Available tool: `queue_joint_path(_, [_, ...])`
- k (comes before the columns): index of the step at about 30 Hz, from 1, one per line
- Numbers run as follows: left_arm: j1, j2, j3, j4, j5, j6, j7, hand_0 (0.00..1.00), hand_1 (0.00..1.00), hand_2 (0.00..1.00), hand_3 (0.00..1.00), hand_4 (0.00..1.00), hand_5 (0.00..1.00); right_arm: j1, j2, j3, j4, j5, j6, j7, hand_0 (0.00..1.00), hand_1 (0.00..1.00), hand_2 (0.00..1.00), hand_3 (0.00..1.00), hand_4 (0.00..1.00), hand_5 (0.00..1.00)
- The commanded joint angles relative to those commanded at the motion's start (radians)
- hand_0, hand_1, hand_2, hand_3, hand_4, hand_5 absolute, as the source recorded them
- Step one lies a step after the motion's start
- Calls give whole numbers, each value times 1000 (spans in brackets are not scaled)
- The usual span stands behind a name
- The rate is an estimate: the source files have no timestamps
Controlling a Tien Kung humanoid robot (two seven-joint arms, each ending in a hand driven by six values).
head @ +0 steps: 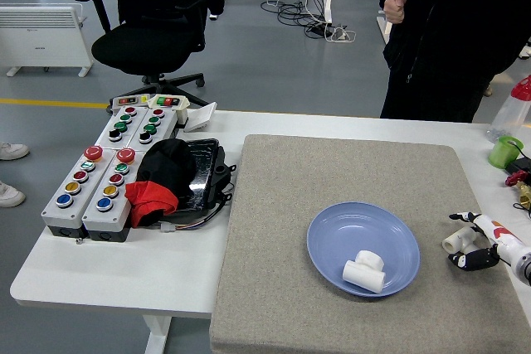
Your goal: Pick pipe place plate twice
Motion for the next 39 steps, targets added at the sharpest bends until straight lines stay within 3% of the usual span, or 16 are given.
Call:
queue_joint_path(1, [0, 0, 1, 0, -1, 0, 0, 653, 633, 637, 553, 392, 998, 2, 1, -4, -8, -3, -11, 7, 765, 749, 770, 790, 707, 238])
queue_joint_path(6, [0, -1, 4, 1, -6, 1, -3, 653, 633, 637, 553, 392, 998, 6, 5, -14, -35, -4, -49, 19, 765, 749, 770, 790, 707, 238])
queue_joint_path(7, [0, -2, 4, 1, -6, 1, -3, 653, 633, 637, 554, 393, 998, 5, 6, -14, -36, -5, -53, 21, 454, 545, 591, 708, 510, 109])
queue_joint_path(12, [0, -3, 3, 2, -2, 0, -4, 653, 633, 637, 554, 393, 998, 5, 5, -15, -44, 5, -68, 31, 454, 545, 591, 708, 510, 109])
queue_joint_path(13, [0, -3, 3, 2, -1, -1, -4, 653, 633, 637, 553, 393, 998, 5, 5, -15, -44, 5, -69, 31, 354, 469, 552, 662, 483, 115])
queue_joint_path(25, [-1, -3, 3, 2, 0, -2, -4, 653, 634, 637, 553, 394, 998, 5, -1, -35, 30, 9, -113, 56, 347, 462, 544, 635, 453, 115])
queue_joint_path(31, [0, -1, 3, 1, 1, -3, -3, 653, 634, 637, 553, 393, 998, 49, -14, -142, 144, -3, -108, 53, 347, 462, 543, 628, 443, 125])
queue_joint_path(39, [3, 0, 4, -1, 0, -4, 1, 653, 634, 637, 553, 394, 998, 133, 18, -290, 238, 17, -97, 49, 357, 474, 543, 629, 448, 129])
